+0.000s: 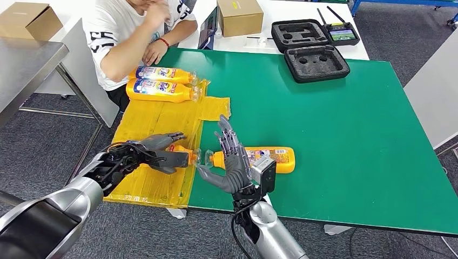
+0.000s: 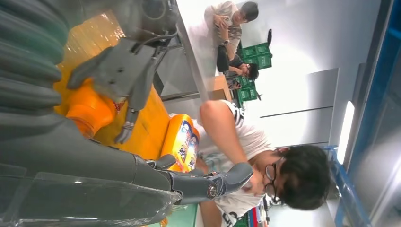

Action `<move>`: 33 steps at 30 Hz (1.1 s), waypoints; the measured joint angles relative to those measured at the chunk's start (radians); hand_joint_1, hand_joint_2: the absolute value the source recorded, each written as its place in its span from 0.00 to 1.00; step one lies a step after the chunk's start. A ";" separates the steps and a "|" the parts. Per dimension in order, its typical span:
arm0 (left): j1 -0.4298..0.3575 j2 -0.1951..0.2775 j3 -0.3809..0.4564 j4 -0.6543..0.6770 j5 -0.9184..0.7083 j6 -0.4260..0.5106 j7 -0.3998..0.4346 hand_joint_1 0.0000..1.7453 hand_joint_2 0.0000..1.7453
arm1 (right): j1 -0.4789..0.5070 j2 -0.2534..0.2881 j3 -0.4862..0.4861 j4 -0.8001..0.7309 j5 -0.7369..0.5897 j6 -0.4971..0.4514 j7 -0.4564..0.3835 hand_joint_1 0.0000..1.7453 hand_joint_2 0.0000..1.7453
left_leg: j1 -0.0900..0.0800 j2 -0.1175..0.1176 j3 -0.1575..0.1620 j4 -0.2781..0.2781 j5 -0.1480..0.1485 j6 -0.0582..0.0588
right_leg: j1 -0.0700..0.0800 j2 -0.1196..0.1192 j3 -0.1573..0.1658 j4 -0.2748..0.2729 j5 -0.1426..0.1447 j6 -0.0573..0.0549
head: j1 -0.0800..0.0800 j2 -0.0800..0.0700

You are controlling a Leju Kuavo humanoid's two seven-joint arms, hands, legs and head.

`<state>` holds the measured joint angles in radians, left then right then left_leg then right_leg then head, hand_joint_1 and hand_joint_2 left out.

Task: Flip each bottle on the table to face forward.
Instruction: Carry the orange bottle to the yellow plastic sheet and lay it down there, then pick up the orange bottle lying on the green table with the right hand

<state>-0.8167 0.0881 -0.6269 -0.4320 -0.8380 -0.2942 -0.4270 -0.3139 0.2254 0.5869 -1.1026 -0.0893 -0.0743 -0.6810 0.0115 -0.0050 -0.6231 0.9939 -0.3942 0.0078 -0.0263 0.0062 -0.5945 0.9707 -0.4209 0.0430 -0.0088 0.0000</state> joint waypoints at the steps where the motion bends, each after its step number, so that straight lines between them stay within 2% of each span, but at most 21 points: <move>1: 0.003 0.002 0.009 -0.002 0.028 -0.008 -0.014 0.00 0.00 | 0.001 0.000 0.002 0.001 0.001 -0.002 0.002 0.00 1.00 | 0.000 0.000 0.000 0.000 0.000 0.000 | 0.000 0.000 0.000 0.000 0.000 0.000 | 0.000 0.000; 6: 0.017 0.009 0.057 -0.016 0.129 -0.045 -0.067 0.00 0.00 | 0.006 0.000 0.008 0.001 0.005 -0.012 0.009 0.00 1.00 | 0.000 0.000 0.001 0.000 0.000 0.000 | 0.000 0.000 0.000 0.000 0.000 0.000 | 0.000 0.000; 8: 0.030 0.013 0.087 -0.026 0.197 -0.072 -0.116 0.00 0.00 | 0.007 0.000 0.010 0.002 0.007 -0.014 0.013 0.00 1.00 | 0.000 0.000 0.001 0.000 0.000 0.000 | 0.000 0.000 0.001 0.000 0.000 0.000 | 0.000 0.000; 11: 0.061 0.015 0.158 -0.047 0.339 -0.114 -0.193 0.00 0.00 | 0.013 -0.001 0.011 0.002 0.018 -0.023 0.025 0.00 1.00 | 0.000 0.000 0.001 0.000 0.000 0.000 | 0.000 0.000 0.000 0.000 0.000 0.000 | 0.000 0.000; 14: 0.088 0.008 0.238 -0.066 0.472 -0.099 -0.200 0.00 0.00 | 0.020 -0.001 0.012 0.002 0.032 -0.032 0.033 0.00 1.00 | 0.000 0.000 0.001 0.000 0.000 0.000 | 0.000 0.000 -0.001 0.000 0.000 0.000 | 0.000 0.000; 17: 0.098 -0.015 0.319 -0.086 0.559 0.101 -0.193 0.00 0.00 | 0.033 0.000 0.012 0.000 0.045 -0.042 0.036 0.00 1.00 | 0.000 0.000 0.000 0.000 0.000 0.000 | 0.000 0.000 -0.002 0.000 0.000 0.000 | 0.000 0.000; 20: 0.100 -0.039 0.374 -0.109 0.546 0.314 -0.211 0.00 0.00 | 0.045 0.000 0.012 -0.002 0.059 -0.046 0.037 0.00 1.00 | 0.000 0.000 0.000 0.000 0.000 0.000 | 0.000 0.000 -0.001 0.000 0.000 0.000 | 0.000 0.000; 21: 0.103 -0.045 0.387 -0.122 0.522 0.414 -0.229 0.00 0.00 | 0.047 0.000 0.012 -0.004 0.067 -0.047 0.038 0.00 1.00 | 0.000 0.000 0.000 0.000 0.000 0.000 | 0.000 0.000 -0.002 0.000 0.000 0.000 | 0.000 0.000; 24: 0.113 -0.068 0.416 -0.167 0.479 0.789 -0.271 0.00 0.00 | 0.049 0.000 0.013 -0.012 0.096 -0.052 0.039 0.00 1.00 | 0.000 0.000 -0.001 0.000 0.000 0.000 | 0.000 0.000 -0.002 0.000 0.000 0.000 | 0.000 0.000; 25: 0.114 -0.073 0.422 -0.179 0.477 0.860 -0.273 0.00 0.00 | 0.049 0.000 0.014 -0.015 0.101 -0.053 0.040 0.00 1.00 | 0.000 0.000 -0.001 0.000 0.000 0.000 | 0.000 0.000 -0.002 0.000 0.000 0.000 | 0.000 0.000; 26: 0.115 -0.077 0.427 -0.188 0.475 0.890 -0.273 0.00 0.00 | 0.049 0.000 0.014 -0.017 0.103 -0.053 0.040 0.00 1.00 | 0.000 0.000 -0.001 0.000 0.000 0.000 | 0.000 0.000 -0.002 0.000 0.000 0.000 | 0.000 0.000; 31: 0.122 -0.088 0.443 -0.217 0.472 0.866 -0.274 0.00 0.00 | 0.049 0.000 0.015 -0.022 0.109 -0.054 0.041 0.00 1.00 | 0.000 0.000 -0.001 0.000 0.000 0.000 | 0.000 0.000 -0.002 0.000 0.000 0.000 | 0.000 0.000; 33: 0.136 -0.089 0.449 -0.244 0.464 0.902 -0.273 0.00 0.00 | 0.047 -0.002 0.020 -0.025 0.137 -0.062 0.050 0.00 1.00 | 0.000 0.000 -0.001 0.000 0.000 0.000 | 0.000 0.000 -0.002 0.000 0.000 0.000 | 0.000 0.000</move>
<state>-0.6810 -0.0009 -0.1777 -0.6760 -0.3739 0.6081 -0.7005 -0.2668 0.2233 0.6067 -1.1272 0.0477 -0.1363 -0.6312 0.0116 -0.0045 -0.6238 0.9940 -0.3942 0.0078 -0.0262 0.0064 -0.5961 0.9707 -0.4209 0.0430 -0.0087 0.0000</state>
